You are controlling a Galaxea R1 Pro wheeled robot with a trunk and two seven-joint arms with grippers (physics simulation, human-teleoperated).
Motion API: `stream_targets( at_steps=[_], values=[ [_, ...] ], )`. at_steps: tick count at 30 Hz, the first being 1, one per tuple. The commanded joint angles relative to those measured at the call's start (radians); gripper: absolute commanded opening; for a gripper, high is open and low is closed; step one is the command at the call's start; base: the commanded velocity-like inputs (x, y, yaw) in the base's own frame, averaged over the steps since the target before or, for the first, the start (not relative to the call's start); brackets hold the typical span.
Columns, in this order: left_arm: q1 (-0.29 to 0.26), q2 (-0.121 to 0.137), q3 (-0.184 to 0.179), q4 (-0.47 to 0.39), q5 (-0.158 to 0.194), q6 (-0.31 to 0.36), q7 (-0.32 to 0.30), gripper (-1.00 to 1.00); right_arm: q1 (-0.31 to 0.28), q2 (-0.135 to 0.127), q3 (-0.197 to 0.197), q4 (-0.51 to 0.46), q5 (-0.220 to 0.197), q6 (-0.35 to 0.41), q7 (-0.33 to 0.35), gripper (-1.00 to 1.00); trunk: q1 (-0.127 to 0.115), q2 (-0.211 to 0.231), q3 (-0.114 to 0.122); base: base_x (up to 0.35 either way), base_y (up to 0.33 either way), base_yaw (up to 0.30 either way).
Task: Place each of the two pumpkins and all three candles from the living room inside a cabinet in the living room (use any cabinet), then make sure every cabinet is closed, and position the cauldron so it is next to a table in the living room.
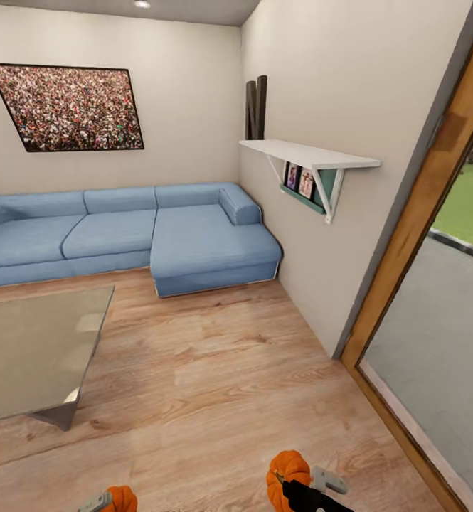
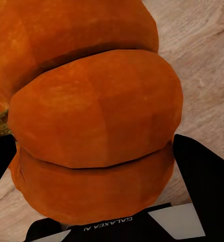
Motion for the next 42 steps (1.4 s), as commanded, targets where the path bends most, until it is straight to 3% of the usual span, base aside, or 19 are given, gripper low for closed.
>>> stream_targets(
  at_steps=[1,39,42],
  values=[
    [0.0,0.0,0.0,0.0,-0.001,0.0,0.0,-1.0,0.0,0.0,0.0,0.0,0.0,0.0,0.0,-1.0,0.0,0.0,0.0,0.0,0.0,0.288],
    [0.0,0.0,-0.001,0.02,-0.002,0.0,0.0,-1.0,0.0,0.002,0.0,0.0,0.001,0.0,0.0,-1.0,0.0,0.0,0.0,0.0,0.0,0.288],
    [0.0,0.0,-0.001,0.02,-0.002,-0.001,0.0,-1.0,0.0,0.002,0.021,0.0,0.001,0.0,0.0,-1.0,0.0,0.0,0.0,0.0,0.0,0.289]
  ],
)
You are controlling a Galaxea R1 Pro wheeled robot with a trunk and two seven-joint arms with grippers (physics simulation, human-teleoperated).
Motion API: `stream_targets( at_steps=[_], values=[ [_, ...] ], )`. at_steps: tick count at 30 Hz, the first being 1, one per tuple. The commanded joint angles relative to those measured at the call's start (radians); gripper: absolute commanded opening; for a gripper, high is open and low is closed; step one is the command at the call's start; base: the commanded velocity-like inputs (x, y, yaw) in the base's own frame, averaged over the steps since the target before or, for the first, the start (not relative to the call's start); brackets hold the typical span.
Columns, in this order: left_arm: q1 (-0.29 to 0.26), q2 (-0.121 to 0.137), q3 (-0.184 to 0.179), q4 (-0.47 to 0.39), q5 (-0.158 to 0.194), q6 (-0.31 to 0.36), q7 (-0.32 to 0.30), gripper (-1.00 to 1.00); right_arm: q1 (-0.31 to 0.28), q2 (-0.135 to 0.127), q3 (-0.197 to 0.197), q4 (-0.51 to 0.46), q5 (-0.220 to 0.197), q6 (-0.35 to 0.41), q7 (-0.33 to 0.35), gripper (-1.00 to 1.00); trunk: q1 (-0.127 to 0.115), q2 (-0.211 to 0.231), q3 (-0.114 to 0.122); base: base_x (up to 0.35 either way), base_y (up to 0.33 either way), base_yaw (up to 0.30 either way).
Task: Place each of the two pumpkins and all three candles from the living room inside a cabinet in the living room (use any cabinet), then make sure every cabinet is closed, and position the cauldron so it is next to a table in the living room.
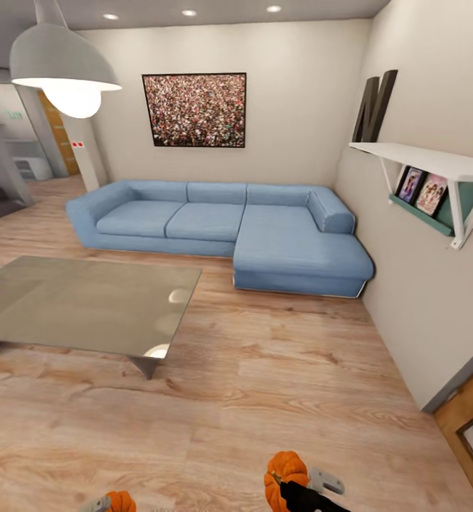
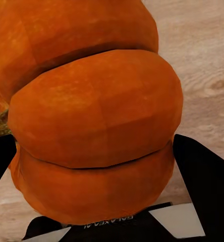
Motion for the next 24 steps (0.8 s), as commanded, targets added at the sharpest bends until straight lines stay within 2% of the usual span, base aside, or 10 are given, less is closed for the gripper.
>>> stream_targets(
  at_steps=[1,3,5,12,17,24],
  values=[
    [0.0,0.001,0.001,0.0,-0.001,0.0,0.0,-1.0,0.0,0.0,0.014,0.0,0.003,0.0,0.0,-1.0,0.0,0.0,0.0,0.0,0.0,0.289],
    [0.0,0.001,0.001,0.0,-0.001,-0.001,0.0,-1.0,0.0,0.001,0.045,0.0,0.002,-0.001,0.0,-1.0,0.0,0.0,0.0,0.0,0.0,0.289],
    [0.0,0.001,0.001,0.0,-0.001,-0.001,0.0,-1.0,-0.001,0.006,0.055,0.0,0.001,-0.001,0.0,-1.0,0.0,0.0,0.0,0.0,0.0,0.289],
    [0.0,0.0,0.001,0.001,-0.001,-0.002,0.0,-1.0,0.0,0.008,0.058,0.004,-0.002,-0.003,0.0,-1.0,0.0,0.0,0.0,0.0,0.0,0.289],
    [0.0,0.0,0.001,0.001,-0.001,-0.017,0.0,-1.0,0.0,0.01,0.058,0.066,0.0,-0.069,0.0,-1.0,0.0,0.0,0.0,0.0,0.0,0.289],
    [0.0,0.0,0.001,0.001,-0.001,-0.021,0.0,-1.0,-0.001,0.012,0.059,0.082,0.002,-0.088,0.0,-1.0,0.0,0.0,0.0,0.0,0.0,0.288]
  ],
)
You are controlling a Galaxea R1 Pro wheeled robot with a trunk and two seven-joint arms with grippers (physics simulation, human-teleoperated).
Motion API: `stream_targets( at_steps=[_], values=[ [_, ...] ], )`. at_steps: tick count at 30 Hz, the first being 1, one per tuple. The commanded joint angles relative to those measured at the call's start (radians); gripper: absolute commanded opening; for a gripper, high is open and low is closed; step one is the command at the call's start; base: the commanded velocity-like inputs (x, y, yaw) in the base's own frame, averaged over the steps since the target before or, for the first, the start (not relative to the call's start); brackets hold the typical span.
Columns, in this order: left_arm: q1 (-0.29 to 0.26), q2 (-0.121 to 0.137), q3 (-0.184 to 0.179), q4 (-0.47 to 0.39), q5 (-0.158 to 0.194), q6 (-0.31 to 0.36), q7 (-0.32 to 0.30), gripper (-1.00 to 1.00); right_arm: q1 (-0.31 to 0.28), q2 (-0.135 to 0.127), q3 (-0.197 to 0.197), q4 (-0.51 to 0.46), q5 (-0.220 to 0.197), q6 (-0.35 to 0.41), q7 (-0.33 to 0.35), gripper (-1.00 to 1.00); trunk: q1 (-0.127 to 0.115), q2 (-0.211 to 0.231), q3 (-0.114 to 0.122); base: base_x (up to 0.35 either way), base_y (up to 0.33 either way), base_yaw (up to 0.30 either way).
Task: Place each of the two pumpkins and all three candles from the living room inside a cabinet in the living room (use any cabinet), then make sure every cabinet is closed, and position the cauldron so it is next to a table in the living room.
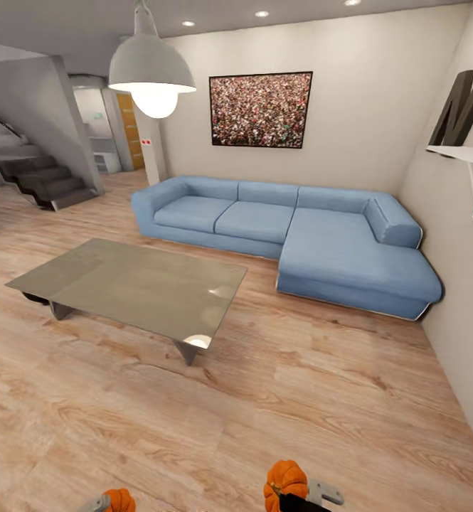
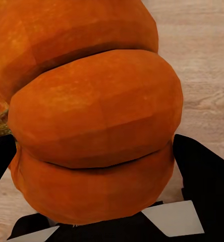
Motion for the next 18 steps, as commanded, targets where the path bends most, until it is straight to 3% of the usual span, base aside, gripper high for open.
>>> stream_targets(
  at_steps=[1,18],
  values=[
    [0.0,0.0,0.0,0.0,-0.001,0.0,0.0,-1.0,0.0,0.0,0.0,0.0,0.0,0.0,0.0,-1.0,0.0,0.0,0.0,0.0,0.0,0.288],
    [0.0,0.0,0.001,0.0,-0.001,0.0,0.0,-1.0,0.0,0.001,0.002,0.001,0.0,0.001,0.0,-1.0,0.0,0.0,0.0,0.0,0.0,0.288]
  ],
)
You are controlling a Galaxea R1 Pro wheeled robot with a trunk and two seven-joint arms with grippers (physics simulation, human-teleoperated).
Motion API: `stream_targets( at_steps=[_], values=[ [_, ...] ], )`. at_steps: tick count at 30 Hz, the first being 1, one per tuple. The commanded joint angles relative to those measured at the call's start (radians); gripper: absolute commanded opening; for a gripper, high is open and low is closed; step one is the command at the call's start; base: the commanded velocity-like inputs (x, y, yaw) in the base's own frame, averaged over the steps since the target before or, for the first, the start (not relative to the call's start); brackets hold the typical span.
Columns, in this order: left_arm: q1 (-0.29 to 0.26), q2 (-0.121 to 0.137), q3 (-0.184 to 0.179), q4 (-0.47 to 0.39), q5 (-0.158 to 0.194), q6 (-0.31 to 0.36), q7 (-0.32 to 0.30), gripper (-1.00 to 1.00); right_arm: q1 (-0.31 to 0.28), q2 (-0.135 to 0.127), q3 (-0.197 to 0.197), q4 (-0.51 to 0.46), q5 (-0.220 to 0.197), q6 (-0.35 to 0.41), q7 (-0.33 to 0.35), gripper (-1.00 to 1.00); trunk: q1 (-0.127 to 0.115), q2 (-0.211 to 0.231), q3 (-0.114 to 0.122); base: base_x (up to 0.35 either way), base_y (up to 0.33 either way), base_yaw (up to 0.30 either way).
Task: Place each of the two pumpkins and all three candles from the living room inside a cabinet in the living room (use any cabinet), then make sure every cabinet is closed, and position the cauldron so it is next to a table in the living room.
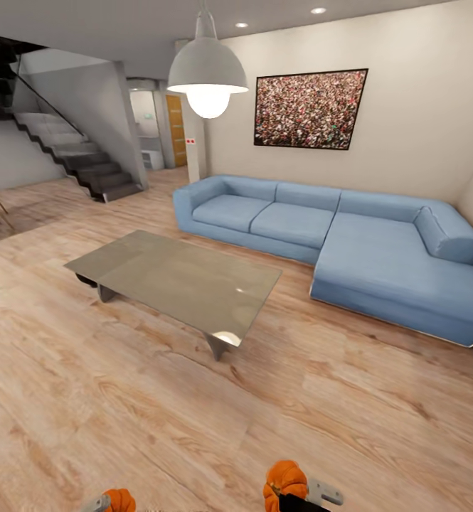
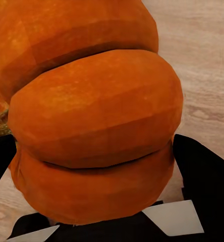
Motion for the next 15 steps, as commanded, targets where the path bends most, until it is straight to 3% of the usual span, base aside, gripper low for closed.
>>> stream_targets(
  at_steps=[1,15],
  values=[
    [0.0,0.0,0.0,0.0,-0.001,0.0,0.0,-1.0,0.0,0.001,0.0,0.0,0.0,0.0,-0.001,-1.0,0.0,0.0,0.0,0.0,0.0,0.288],
    [0.0,0.0,-0.001,0.0,-0.001,0.001,0.0,-1.0,0.0,0.023,0.001,-0.001,0.002,0.001,0.0,-1.0,0.0,0.0,0.0,0.0,0.0,0.288]
  ],
)
